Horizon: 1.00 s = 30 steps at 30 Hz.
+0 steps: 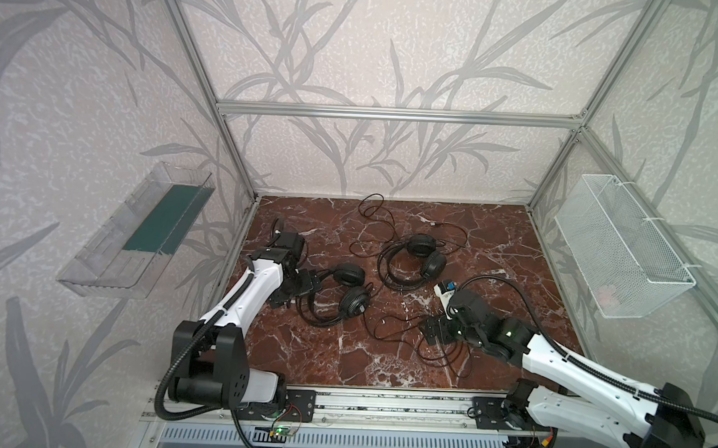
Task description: Wrap the headphones
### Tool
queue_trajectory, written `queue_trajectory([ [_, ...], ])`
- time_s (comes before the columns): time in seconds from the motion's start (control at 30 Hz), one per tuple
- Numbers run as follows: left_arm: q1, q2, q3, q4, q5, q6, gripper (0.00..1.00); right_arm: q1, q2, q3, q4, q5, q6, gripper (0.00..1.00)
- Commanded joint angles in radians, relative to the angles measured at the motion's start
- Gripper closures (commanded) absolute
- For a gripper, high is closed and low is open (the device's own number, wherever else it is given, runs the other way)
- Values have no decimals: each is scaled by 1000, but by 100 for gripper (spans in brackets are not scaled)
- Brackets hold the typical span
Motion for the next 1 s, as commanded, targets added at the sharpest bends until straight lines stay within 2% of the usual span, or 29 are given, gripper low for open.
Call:
queue_trajectory([
  [0.0,-1,-21,-10,39,-9,63,1,31,7,8,27,29,24,1],
  [0.13,0,8,-35,161,-10,108,1,61,29,12,36,32,35,1],
  [0.2,-1,54,-47,211,42,125,1,82,45,18,38,43,38,1],
  [0.37,0,208,45,129,34,157,1,123,68,17,55,65,59,1],
  [0.57,6,286,72,133,42,188,2,142,73,-4,67,70,67,1],
  [0.73,20,388,121,116,39,232,10,146,68,-18,71,72,69,1],
  [0.83,23,430,132,113,58,245,20,146,64,-32,84,72,77,1],
  [0.97,18,412,112,112,41,246,21,146,63,-39,84,74,82,1],
])
